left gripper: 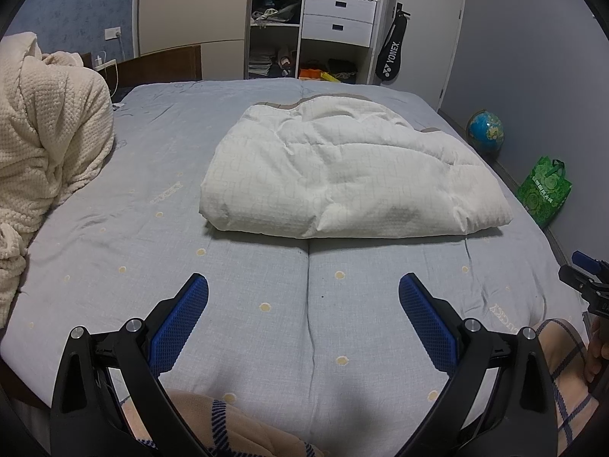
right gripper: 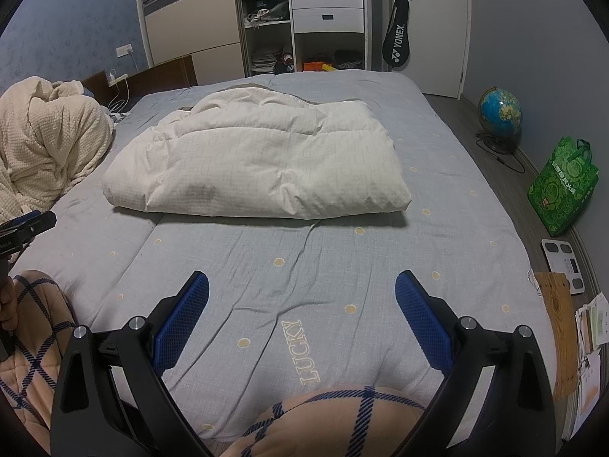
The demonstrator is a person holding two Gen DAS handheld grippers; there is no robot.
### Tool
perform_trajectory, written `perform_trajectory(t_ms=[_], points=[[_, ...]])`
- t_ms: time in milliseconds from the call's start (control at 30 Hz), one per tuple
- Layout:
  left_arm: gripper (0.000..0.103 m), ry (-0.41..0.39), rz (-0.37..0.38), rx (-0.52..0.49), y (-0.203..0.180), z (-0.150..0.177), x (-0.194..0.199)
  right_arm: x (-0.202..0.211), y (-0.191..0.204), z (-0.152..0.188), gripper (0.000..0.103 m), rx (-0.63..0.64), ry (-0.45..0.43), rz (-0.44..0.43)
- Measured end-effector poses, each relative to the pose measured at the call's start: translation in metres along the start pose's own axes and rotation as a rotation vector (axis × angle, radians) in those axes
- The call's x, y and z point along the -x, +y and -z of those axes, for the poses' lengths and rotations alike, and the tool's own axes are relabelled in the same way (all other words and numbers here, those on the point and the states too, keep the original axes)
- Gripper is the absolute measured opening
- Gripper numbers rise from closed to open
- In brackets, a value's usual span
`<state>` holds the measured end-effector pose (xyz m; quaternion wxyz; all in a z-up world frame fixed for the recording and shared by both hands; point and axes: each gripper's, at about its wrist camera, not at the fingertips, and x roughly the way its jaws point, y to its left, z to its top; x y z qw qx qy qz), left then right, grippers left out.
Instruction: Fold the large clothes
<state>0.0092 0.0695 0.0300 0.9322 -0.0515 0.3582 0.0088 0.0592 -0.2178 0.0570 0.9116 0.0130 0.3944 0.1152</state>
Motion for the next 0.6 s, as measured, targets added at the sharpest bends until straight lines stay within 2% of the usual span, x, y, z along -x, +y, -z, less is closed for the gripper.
perform_trajectory(t_ms=[600], points=[[0.097,0.003,-0.005,0.013,0.0,-0.001,0.0011,0.0003,0.0004,-0.0002,0.094,-0.001,0.001,0.0]])
